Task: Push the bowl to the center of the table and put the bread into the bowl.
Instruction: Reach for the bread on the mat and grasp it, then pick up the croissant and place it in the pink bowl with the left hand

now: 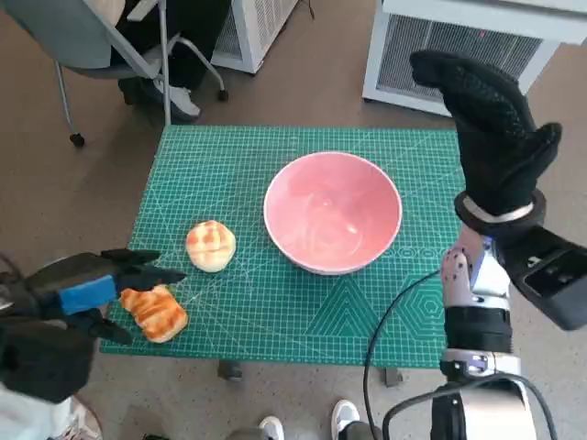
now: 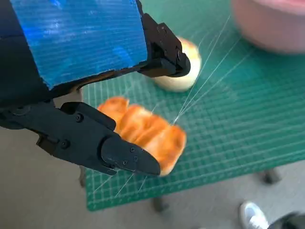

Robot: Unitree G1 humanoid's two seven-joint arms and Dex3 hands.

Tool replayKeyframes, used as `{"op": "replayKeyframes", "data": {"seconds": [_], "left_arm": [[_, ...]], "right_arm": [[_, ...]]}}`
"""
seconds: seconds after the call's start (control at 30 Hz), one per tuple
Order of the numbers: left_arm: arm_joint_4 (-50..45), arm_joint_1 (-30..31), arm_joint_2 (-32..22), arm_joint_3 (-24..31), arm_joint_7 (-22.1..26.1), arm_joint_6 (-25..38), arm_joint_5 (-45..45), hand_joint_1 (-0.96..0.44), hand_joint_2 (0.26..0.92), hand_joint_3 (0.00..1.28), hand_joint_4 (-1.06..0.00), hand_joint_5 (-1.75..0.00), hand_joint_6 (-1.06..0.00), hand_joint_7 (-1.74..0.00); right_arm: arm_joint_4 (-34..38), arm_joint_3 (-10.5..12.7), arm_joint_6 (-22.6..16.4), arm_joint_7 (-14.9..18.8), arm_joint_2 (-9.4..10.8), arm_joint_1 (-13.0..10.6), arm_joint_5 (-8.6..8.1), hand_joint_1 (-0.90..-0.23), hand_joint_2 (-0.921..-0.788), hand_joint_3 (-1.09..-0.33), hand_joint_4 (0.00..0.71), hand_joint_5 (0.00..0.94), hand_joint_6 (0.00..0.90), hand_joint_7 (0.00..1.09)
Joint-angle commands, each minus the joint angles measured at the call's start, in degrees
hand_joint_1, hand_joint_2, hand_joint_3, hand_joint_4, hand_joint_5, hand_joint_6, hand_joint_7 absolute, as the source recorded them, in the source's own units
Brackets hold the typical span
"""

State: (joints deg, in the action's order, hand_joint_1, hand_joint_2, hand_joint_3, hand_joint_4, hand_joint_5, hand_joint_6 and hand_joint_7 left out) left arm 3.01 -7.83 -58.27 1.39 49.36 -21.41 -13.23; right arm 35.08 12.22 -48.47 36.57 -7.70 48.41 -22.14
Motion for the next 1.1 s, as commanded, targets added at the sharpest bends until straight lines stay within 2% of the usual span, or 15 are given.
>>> {"op": "replayKeyframes", "data": {"seconds": [0.03, 0.13, 0.23, 0.37, 0.4, 0.43, 0.47, 0.57, 0.6, 0.7, 0.87, 0.97, 1.1], "left_arm": [[2.7, -2.2, 0.7, -3.5, -0.4, 0.1, -2.8, -0.23, 0.749, 0.0, -0.29, 0.0, -0.47, -0.02], [4.8, -3.6, 1.7, -5.9, -0.7, 0.1, -4.6, -0.2, 0.75, 0.0, -0.32, -0.02, -0.48, -0.02], [6.9, -4.6, 2.5, -7.8, -1.2, -0.3, -5.8, -0.17, 0.765, 0.01, -0.39, -0.04, -0.51, -0.03], [10.6, -5.7, 3.3, -9.8, -3.4, -2.0, -8.1, -0.1, 0.827, 0.02, -0.59, -0.07, -0.66, -0.1], [11.2, -5.9, 3.3, -10.1, -4.0, -2.5, -8.6, -0.15, 0.846, 0.04, -0.64, -0.08, -0.65, -0.34], [12.0, -6.1, 3.3, -10.3, -4.9, -3.4, -9.1, -0.22, 0.873, 0.09, -0.7, -0.1, -0.62, -0.7], [12.5, -6.2, 3.2, -10.5, -5.5, -4.1, -9.5, -0.14, 0.89, 0.1, -0.66, -0.49, -0.63, -0.9], [13.5, -6.6, 2.5, -10.1, -7.8, -6.5, -9.7, -0.05, 0.911, 0.09, -0.62, -0.95, -0.65, -1.11], [13.6, -6.7, 2.3, -9.8, -8.2, -7.0, -9.6, -0.03, 0.913, 0.08, -0.62, -1.04, -0.67, -1.11], [11.9, -6.8, 1.2, -7.7, -9.0, -8.0, -7.7, -0.01, 0.918, 0.06, -0.63, -1.17, -0.7, -1.07], [9.4, -7.7, 0.5, -4.0, -9.4, -9.0, -3.5, 0.0, 0.918, 0.06, -0.59, -1.36, -0.77, -0.9], [8.0, -9.0, 0.6, -1.8, -9.1, -9.2, -0.3, 0.0, 0.919, 0.06, -0.57, -1.4, -0.79, -0.87], [5.8, -11.8, 0.9, 0.5, -8.7, -8.4, 3.3, 0.0, 0.92, 0.08, -0.57, -1.26, -0.73, -1.08]], "right_arm": [[0.7, -0.4, 0.6, -0.2, 0.0, -0.8, 0.16, -0.564, -0.921, -0.835, 0.225, 0.038, -0.001, 0.75], [0.6, -0.5, 0.6, -0.4, -0.1, -1.0, 0.34, -0.564, -0.921, -0.835, 0.225, 0.041, -0.001, 0.75], [0.5, -0.5, 0.8, -0.4, -0.1, -1.1, 0.3, -0.564, -0.921, -0.834, 0.224, 0.043, -0.001, 0.75], [0.2, -0.6, 0.9, -0.4, -0.1, -1.5, 0.32, -0.566, -0.921, -0.832, 0.224, 0.046, -0.001, 0.75], [0.1, -0.7, 0.9, -0.4, -0.1, -1.6, 0.36, -0.566, -0.921, -0.833, 0.224, 0.047, -0.001, 0.75], [0.0, -0.7, 0.9, -0.4, -0.1, -1.6, 0.34, -0.566, -0.921, -0.834, 0.223, 0.048, -0.001, 0.75], [-0.2, -0.7, 0.9, -0.4, -0.2, -1.7, 0.3, -0.565, -0.921, -0.835, 0.222, 0.049, -0.001, 0.75], [-0.9, -0.8, 1.2, -0.6, -0.2, -2.0, 0.26, -0.565, -0.921, -0.839, 0.22, 0.051, -0.001, 0.75], [-1.1, -0.8, 1.3, -0.7, -0.2, -2.1, 0.26, -0.565, -0.921, -0.84, 0.219, 0.052, -0.001, 0.75], [-1.6, -0.9, 1.7, -0.8, -0.3, -2.3, 0.09, -0.565, -0.921, -0.841, 0.217, 0.054, -0.001, 0.75], [-2.4, -1.0, 1.9, -1.3, -0.3, -2.6, 0.34, -0.563, -0.921, -0.847, 0.213, 0.06, -0.001, 0.75], [-2.6, -1.2, 2.0, -1.5, -0.3, -2.7, 0.32, -0.563, -0.921, -0.85, 0.21, 0.063, -0.001, 0.75], [-2.2, -1.2, 2.2, -1.1, -0.2, -2.6, -0.14, -0.567, -0.921, -0.846, 0.204, 0.071, -0.001, 0.74]]}}
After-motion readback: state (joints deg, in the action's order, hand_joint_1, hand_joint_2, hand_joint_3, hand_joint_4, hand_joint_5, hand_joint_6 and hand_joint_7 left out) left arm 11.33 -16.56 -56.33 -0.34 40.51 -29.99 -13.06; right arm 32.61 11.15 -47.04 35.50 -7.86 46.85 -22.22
